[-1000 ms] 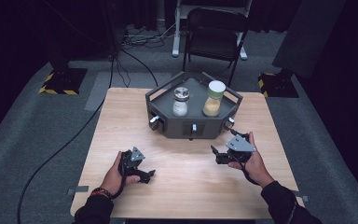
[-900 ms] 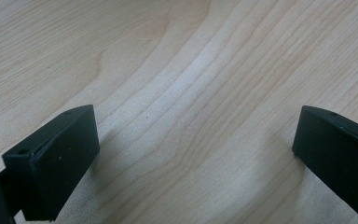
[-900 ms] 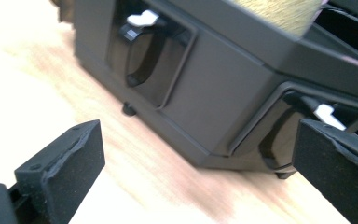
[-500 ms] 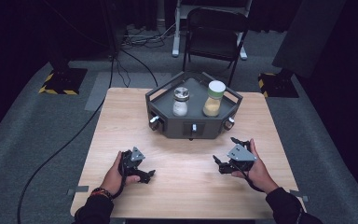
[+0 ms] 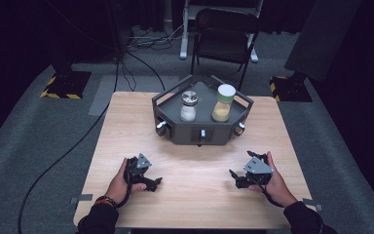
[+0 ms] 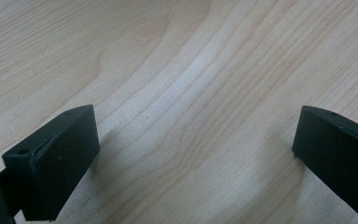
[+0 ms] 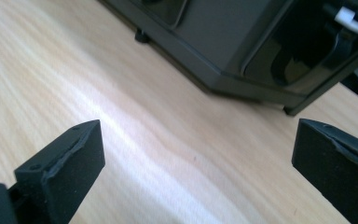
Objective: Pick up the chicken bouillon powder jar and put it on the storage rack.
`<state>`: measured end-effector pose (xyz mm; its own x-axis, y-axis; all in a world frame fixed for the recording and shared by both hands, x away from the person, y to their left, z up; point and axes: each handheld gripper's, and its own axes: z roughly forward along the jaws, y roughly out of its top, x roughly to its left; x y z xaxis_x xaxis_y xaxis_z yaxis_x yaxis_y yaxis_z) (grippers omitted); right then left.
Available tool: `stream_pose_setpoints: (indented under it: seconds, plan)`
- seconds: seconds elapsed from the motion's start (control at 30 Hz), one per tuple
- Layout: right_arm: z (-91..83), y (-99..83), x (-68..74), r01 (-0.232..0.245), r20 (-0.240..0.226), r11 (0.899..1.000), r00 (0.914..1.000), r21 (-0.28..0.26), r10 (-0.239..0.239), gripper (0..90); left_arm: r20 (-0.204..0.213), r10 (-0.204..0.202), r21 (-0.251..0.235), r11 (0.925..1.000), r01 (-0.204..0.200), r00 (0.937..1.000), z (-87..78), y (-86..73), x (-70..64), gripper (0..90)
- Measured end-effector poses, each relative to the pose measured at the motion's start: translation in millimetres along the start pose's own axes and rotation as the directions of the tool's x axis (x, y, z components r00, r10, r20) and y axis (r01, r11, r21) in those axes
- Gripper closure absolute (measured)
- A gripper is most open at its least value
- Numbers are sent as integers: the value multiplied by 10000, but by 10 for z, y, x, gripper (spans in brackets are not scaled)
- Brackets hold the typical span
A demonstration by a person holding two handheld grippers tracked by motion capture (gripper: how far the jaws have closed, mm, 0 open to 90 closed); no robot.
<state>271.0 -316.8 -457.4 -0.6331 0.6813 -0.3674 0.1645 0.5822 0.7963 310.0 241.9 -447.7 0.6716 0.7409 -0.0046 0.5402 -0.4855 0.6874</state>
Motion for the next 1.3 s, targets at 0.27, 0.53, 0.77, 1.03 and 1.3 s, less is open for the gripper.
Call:
stream_pose_setpoints:
  seconds: [0.27, 0.53, 0.77, 1.03, 1.3]
  plan:
    - [-32, -59, -65, 172, -341, 9978, 9993, 633, -151, 21, 1, -1, 1, 10000, 1, 10000, 0, 0, 0, 0]
    - [-8, -83, -194, -29, -821, 9931, 9965, 1168, 126, 21, 1, -4, -1, 10000, 4, 10000, 0, 0, 0, 0]
    - [16, -106, -311, -460, -1133, 9887, 9916, 1424, 625, 19, 2, -3, 1, 10000, 3, 10000, 0, 0, 0, 0]
    - [30, -176, -453, -1054, -1292, 9825, 9836, 1533, 1257, 4, 2, -5, 5, 10000, 5, 10000, 0, 1, 0, 0]
    - [84, -174, -664, -1711, -1899, 9641, 9591, 2030, 2102, 2, 12, 8, 2, 10000, -8, 10000, 1, 1, 3, 0]
